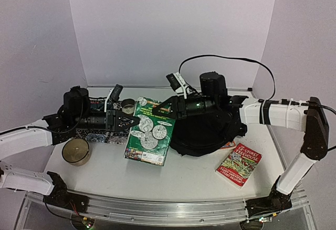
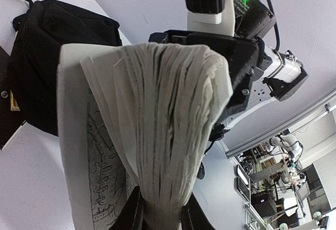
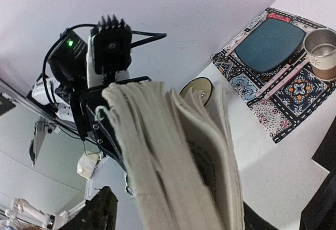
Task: Pack the student bag
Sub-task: Pass from the left arm to the right, then pass from the right arm to the left
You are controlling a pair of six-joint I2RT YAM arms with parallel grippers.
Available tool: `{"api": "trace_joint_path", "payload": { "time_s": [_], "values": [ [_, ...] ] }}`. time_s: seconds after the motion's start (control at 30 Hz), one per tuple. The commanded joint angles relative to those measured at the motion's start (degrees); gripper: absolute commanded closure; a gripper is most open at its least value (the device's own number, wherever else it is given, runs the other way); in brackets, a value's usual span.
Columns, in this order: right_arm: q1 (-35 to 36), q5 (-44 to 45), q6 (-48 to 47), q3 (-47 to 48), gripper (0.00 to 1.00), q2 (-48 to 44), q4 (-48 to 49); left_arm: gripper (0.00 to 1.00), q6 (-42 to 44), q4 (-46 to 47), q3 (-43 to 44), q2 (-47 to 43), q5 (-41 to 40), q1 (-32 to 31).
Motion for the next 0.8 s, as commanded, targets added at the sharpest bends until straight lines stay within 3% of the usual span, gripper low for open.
{"api": "trace_joint_path", "payload": {
  "time_s": [0.0,0.1,0.17,0.23,0.37,0.4,0.57,0.77],
  "values": [
    [-1.46,-6.6,-0.19,2.49,0.6,-3.34,2.54,1.0,4.12,6.92,5.8,2.32,1.99,-0.04],
    [-2.44,-7.37,-0.04,2.09,0.78,-3.94,2.5,0.98,5.37,6.92,6.61,3.71,1.27,0.15],
    [-3.34,-6.95,-0.04,1.73,0.91,-4.75,2.5,0.85,5.96,6.92,6.67,4.29,-0.5,0.57],
    [-4.36,-5.55,-0.04,1.38,1.0,-6.07,2.52,0.68,6.06,6.92,6.38,4.63,-2.46,1.15],
    [-6.06,-1.16,-0.13,1.29,1.0,-8.51,2.53,0.13,5.09,6.8,5.32,4.44,-8.7,1.69],
    [-6.34,0.38,-0.01,1.34,1.0,-9.08,2.52,0.05,4.45,6.76,4.98,4.18,-10.73,1.82],
    [-7.34,8.05,1.39,1.54,1.0,-10.86,2.53,0.01,-0.47,6.76,2.56,2.34,-19.85,2.43],
    [-7.6,16.83,7.0,1.12,1.0,-12.13,6.44,0.01,-6.16,8.53,1.73,3.4,-21.99,2.51]
  ]
}}
